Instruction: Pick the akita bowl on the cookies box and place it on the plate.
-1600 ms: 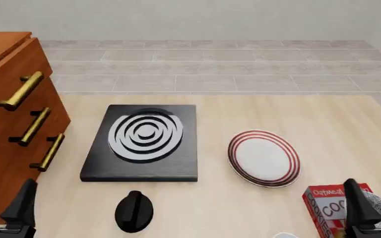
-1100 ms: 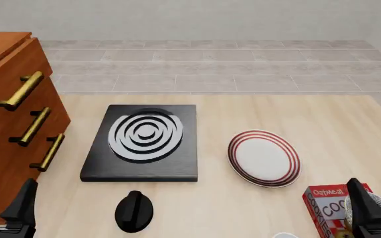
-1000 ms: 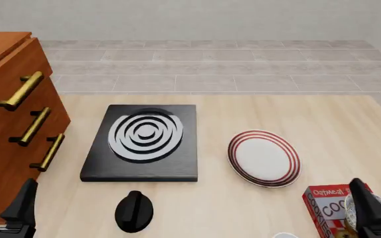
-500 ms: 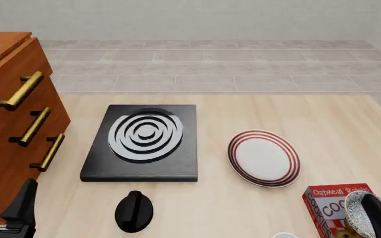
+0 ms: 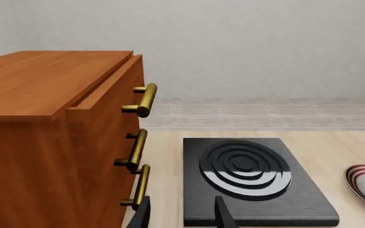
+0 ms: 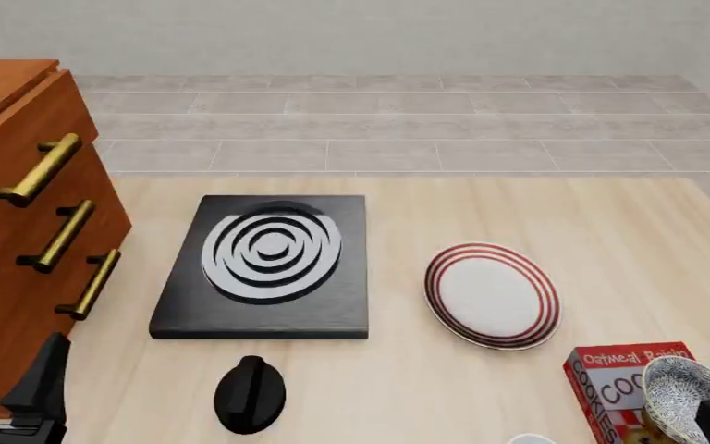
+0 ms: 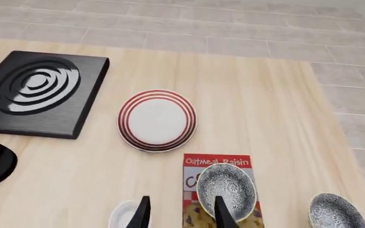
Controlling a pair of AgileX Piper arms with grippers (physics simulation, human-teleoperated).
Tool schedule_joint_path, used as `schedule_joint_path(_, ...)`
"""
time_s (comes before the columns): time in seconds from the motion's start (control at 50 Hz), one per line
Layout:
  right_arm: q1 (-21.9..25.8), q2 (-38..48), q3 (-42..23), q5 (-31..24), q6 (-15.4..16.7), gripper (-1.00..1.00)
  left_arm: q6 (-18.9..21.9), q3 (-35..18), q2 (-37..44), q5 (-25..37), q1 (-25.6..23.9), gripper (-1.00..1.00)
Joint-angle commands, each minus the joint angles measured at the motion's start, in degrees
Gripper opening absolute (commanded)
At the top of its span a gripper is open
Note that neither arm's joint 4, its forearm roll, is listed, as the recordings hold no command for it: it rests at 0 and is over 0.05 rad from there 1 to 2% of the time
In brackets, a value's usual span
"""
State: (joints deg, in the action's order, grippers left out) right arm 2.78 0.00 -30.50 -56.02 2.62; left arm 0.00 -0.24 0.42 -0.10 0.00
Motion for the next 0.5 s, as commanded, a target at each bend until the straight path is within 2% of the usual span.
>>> schedule_joint_path(0.02, -1.21, 0.0, -1.39, -4.26, 1.43, 1.0, 0.0, 0.0, 0.0, 0.0, 0.0, 1.0)
schedule_joint_path(0.34, -3.34, 0.0, -0.27, -3.34, 2.47, 1.0, 0.0, 0.0, 0.0, 0.0, 0.0, 1.0)
schedule_joint_path(0.5, -4.4, 0.0, 3.58, 0.23, 2.54, 1.0, 0.0, 0.0, 0.0, 0.0, 0.0, 1.0)
